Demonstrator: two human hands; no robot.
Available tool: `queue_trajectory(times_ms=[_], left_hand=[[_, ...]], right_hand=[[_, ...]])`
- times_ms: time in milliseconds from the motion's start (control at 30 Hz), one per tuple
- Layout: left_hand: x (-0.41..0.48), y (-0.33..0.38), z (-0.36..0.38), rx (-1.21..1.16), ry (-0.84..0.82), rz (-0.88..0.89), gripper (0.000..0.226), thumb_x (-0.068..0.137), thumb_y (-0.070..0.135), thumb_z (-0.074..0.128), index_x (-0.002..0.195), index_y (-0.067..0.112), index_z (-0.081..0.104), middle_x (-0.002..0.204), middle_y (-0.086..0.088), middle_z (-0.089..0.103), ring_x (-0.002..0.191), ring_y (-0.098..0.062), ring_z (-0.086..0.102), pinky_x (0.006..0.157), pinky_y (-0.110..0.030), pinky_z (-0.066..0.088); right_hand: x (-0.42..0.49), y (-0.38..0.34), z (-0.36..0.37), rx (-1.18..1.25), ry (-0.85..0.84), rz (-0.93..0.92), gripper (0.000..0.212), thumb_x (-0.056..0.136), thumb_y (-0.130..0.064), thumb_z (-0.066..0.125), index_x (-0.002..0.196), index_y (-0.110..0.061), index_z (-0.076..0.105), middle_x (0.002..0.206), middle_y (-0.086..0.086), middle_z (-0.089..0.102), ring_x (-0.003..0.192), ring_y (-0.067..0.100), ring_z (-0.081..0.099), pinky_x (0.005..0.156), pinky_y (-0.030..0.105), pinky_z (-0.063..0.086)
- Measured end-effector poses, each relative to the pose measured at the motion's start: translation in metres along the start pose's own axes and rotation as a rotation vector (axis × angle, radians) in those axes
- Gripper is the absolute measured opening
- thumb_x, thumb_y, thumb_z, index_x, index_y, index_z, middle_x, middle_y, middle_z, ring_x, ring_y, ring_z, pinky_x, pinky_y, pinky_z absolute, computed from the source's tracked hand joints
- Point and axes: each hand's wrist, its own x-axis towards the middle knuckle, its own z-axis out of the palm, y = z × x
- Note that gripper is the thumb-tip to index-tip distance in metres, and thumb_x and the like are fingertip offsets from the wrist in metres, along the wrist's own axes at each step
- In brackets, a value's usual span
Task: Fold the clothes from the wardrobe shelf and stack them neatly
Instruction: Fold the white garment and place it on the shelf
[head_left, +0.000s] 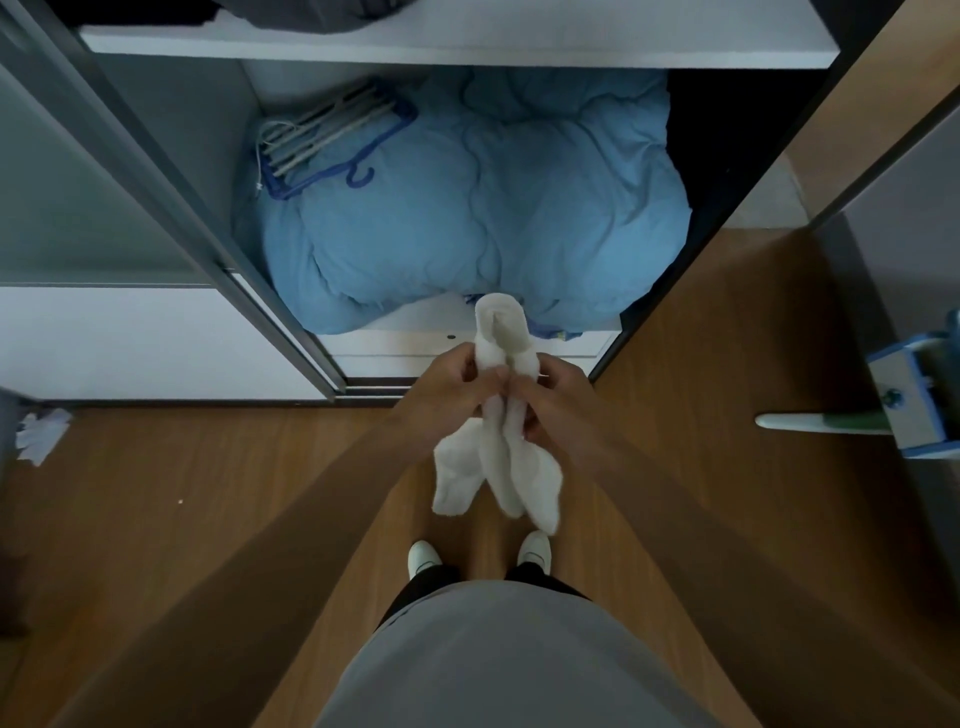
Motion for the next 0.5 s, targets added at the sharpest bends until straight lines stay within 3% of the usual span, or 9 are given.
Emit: queue_trajectory(times_ms=[100, 233, 333, 400, 500], left_hand=[[-0.001, 0.004, 0.002, 0.064, 0.055, 0.018, 0.023, 0.100, 0.027, 0.056, 0.116, 0.013, 0.061, 0.110, -0.006, 0.069, 0.102, -0.022, 0.068, 0.090, -0.038, 0.058], [-0.003, 0.004, 0.003, 0.135, 0.075, 0.056, 0.014, 0.098, 0.028, 0.058, 0.107, 0.019, 0.061, 0.104, 0.002, 0.068, 0.097, -0.020, 0.069, 0.081, -0.031, 0.061], [-0.003, 0.001, 0.000, 0.176, 0.055, 0.077, 0.015, 0.093, 0.029, 0.067, 0.104, 0.024, 0.060, 0.100, 0.008, 0.070, 0.091, -0.013, 0.070, 0.075, -0.021, 0.057], [-0.002, 0.001, -0.004, 0.190, 0.002, 0.076, 0.026, 0.087, 0.026, 0.074, 0.108, 0.026, 0.058, 0.102, 0.011, 0.068, 0.091, -0.008, 0.069, 0.077, -0.020, 0.058], [-0.002, 0.005, -0.005, 0.300, -0.064, 0.166, 0.024, 0.089, 0.019, 0.071, 0.110, 0.019, 0.059, 0.092, 0.012, 0.063, 0.080, 0.001, 0.063, 0.066, -0.014, 0.051]], right_hand=[[0.001, -0.004, 0.000, 0.059, 0.035, 0.002, 0.002, 0.098, -0.031, 0.059, 0.100, -0.030, 0.060, 0.091, -0.006, 0.072, 0.078, 0.018, 0.074, 0.072, 0.028, 0.062], [-0.003, -0.007, -0.002, 0.018, 0.030, -0.008, 0.009, 0.100, -0.030, 0.055, 0.101, -0.025, 0.063, 0.087, -0.009, 0.072, 0.073, 0.013, 0.075, 0.070, 0.025, 0.062], [-0.004, -0.009, -0.003, -0.091, -0.025, 0.006, 0.021, 0.103, -0.017, 0.050, 0.104, -0.006, 0.067, 0.096, 0.008, 0.073, 0.086, 0.020, 0.072, 0.082, 0.028, 0.060], [-0.004, -0.009, -0.002, -0.115, -0.092, 0.042, 0.029, 0.103, -0.006, 0.044, 0.123, 0.008, 0.061, 0.119, 0.028, 0.065, 0.091, 0.027, 0.063, 0.081, 0.017, 0.053], [-0.005, -0.013, -0.004, -0.206, -0.094, -0.008, 0.031, 0.103, -0.004, 0.044, 0.124, 0.004, 0.064, 0.122, 0.028, 0.063, 0.098, 0.029, 0.061, 0.087, 0.018, 0.051]])
